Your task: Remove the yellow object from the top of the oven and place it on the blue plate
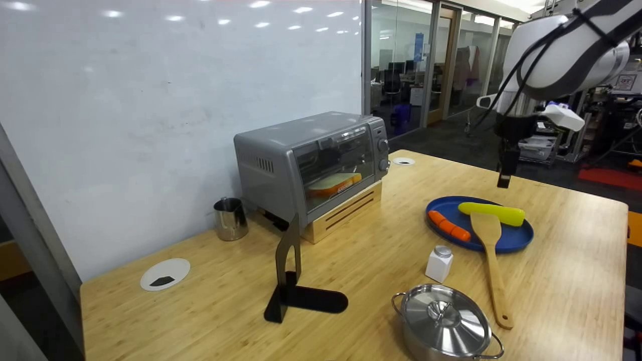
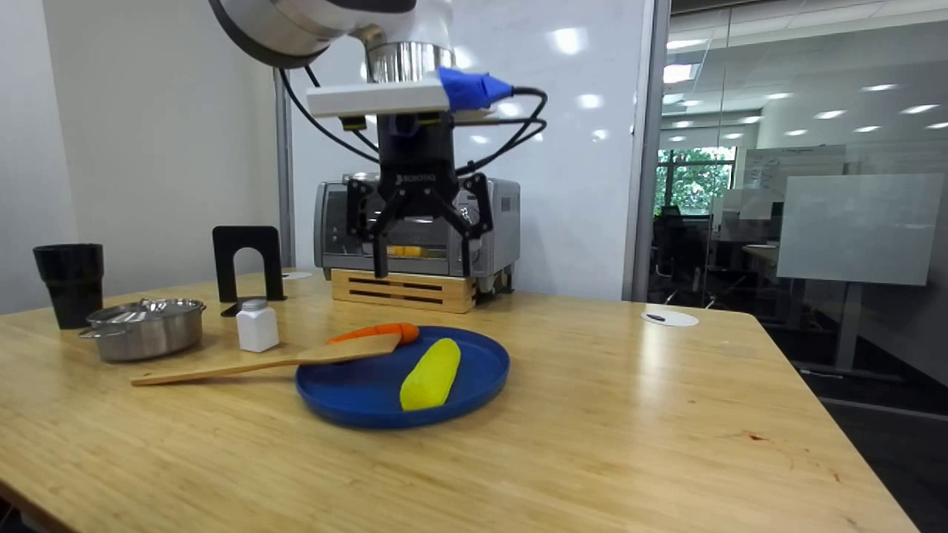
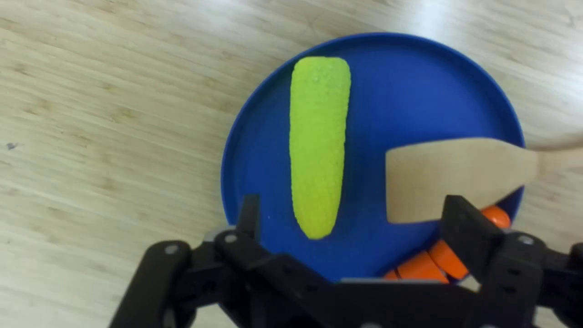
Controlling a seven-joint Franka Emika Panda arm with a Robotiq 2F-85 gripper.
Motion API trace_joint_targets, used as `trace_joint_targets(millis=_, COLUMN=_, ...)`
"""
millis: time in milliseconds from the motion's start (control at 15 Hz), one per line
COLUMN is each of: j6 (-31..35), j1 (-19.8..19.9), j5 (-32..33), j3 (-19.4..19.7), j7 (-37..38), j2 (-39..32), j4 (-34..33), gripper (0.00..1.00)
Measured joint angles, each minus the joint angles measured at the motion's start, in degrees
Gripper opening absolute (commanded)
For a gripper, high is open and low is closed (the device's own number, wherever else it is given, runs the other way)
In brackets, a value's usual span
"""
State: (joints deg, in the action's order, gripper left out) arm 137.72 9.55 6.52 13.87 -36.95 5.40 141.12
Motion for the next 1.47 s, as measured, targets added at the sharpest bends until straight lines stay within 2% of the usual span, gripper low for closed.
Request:
trace_joint_targets(millis=267, j6=-11.33, j1=-1.52, j5=-1.25, j3=-2.66, j7=8.06, j2=9.35, j4=-6.16, gripper=1.00)
trace_joint_targets(millis=533, j6=-20.00, j1=-5.01, j5=-4.24, j3=-6.43, j7=18.64, j2=16.20, j4=-10.92, gripper=1.00)
trace_joint_targets(millis=800, j6=-22.36, j1=-8.71, j5=-6.96, j3=-10.79, j7=28.71, j2=18.55, j4=-11.58, gripper=1.00)
trace_joint_targets(millis=1067, j6=-26.78, j1=-9.09, j5=-5.28, j3=-15.37, j7=40.05, j2=18.36, j4=-11.34, gripper=1.00)
trace_joint_targets(millis=1133, j6=-28.41, j1=-9.12, j5=-4.71, j3=-16.07, j7=41.38, j2=18.30, j4=-11.08, gripper=1.00)
trace_joint_targets(millis=1467, j6=-28.47, j1=-9.22, j5=-4.66, j3=-16.08, j7=41.62, j2=18.41, j4=-10.99, gripper=1.00)
